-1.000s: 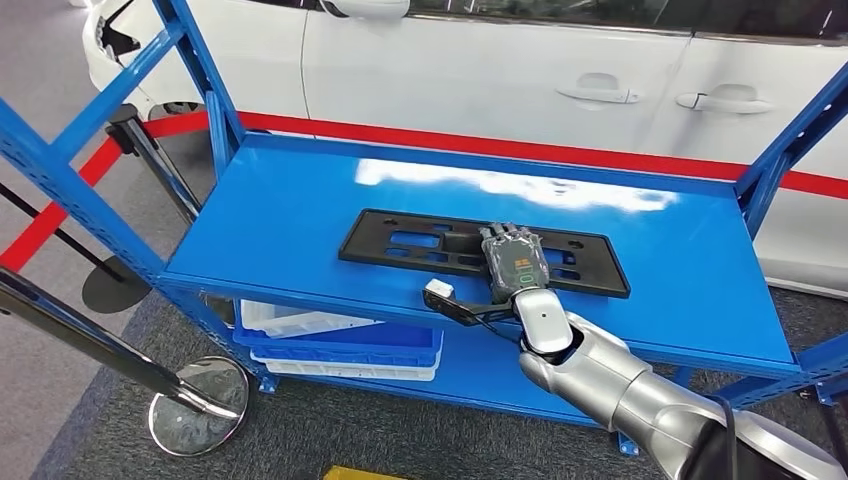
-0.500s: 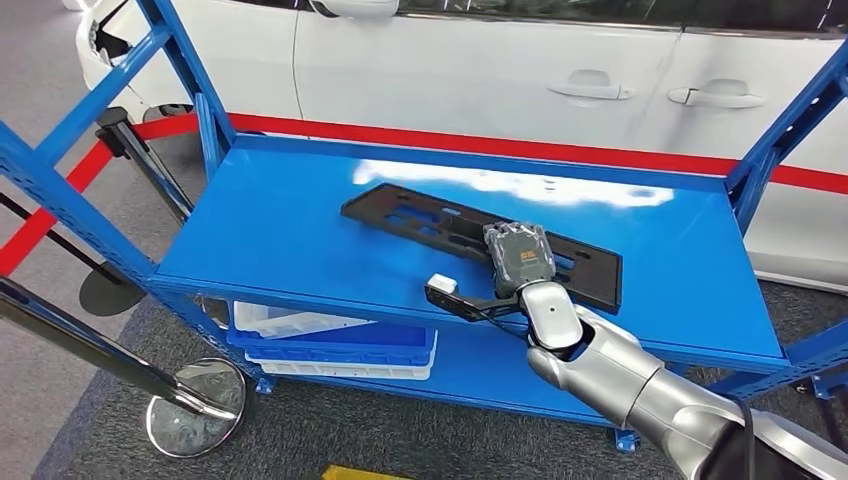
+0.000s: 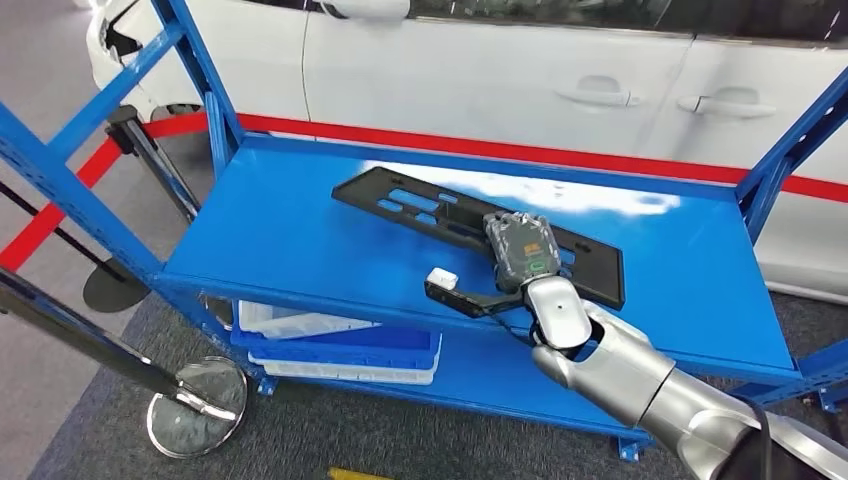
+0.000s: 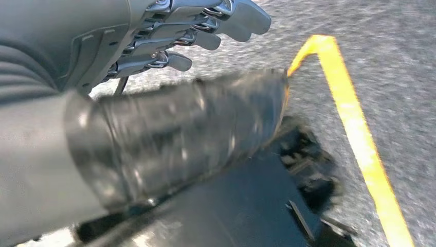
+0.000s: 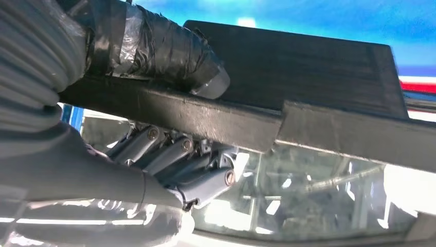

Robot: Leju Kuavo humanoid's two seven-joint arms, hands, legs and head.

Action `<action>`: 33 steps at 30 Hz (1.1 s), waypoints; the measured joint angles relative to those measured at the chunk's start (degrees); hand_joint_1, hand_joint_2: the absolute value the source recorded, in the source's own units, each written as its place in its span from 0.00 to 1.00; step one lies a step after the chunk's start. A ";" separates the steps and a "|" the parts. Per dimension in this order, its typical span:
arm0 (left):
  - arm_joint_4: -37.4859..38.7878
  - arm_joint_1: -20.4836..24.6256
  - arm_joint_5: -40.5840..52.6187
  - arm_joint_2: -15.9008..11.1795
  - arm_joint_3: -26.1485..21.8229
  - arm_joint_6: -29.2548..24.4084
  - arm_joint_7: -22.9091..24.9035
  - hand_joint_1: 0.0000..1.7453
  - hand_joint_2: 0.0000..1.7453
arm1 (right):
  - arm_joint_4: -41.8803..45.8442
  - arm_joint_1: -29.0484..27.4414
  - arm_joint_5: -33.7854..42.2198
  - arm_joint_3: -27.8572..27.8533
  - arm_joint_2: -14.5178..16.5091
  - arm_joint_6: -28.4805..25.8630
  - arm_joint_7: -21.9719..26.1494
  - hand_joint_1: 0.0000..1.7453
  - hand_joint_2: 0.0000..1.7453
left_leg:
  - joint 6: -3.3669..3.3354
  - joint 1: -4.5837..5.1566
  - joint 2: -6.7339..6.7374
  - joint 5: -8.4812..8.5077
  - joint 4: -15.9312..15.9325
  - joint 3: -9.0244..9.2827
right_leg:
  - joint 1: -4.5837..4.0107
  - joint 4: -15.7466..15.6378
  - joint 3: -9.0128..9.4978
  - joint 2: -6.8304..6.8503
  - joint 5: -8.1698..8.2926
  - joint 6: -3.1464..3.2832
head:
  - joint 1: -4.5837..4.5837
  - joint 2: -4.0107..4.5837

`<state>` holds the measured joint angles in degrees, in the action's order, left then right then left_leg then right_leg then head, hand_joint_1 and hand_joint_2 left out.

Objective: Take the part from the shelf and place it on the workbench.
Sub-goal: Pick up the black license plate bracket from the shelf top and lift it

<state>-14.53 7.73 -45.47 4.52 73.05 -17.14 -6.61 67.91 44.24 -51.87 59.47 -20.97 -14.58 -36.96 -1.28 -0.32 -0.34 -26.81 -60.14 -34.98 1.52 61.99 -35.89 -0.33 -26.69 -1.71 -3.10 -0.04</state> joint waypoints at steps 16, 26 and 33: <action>0.02 0.19 -0.48 -0.19 0.87 -1.01 3.29 0.00 1.00 | 32.32 -8.69 -17.60 -8.57 -4.06 -9.77 3.55 1.00 1.00 | -1.43 1.49 0.10 0.51 -0.49 -1.15 | -1.07 -0.56 0.80 -0.33 -0.54 2.63 | -0.45 0.00; 0.04 0.28 -0.66 -0.37 0.90 -1.04 3.30 0.00 1.00 | 39.61 -11.01 -17.72 -11.30 -4.65 -10.10 4.15 1.00 1.00 | -1.92 0.81 0.38 2.06 3.11 0.68 | -0.79 13.01 -5.15 -0.03 -7.06 0.50 | -0.15 0.00; 0.07 0.33 -1.72 -0.49 0.90 -2.69 1.85 0.00 1.00 | 42.87 -12.86 -9.49 -12.47 -4.80 -11.51 6.72 1.00 1.00 | -0.16 0.68 0.02 1.06 -0.04 -0.61 | -0.40 -0.54 1.34 -0.13 -0.66 1.01 | -0.21 0.00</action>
<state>-14.46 8.05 -47.18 4.03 73.94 -19.84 -4.76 110.78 31.38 -61.36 47.00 -25.77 -26.09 -30.24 -1.43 0.36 -0.31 -25.75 -60.19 -35.60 1.12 61.45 -34.55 -0.45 -27.35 -0.71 -3.31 -0.04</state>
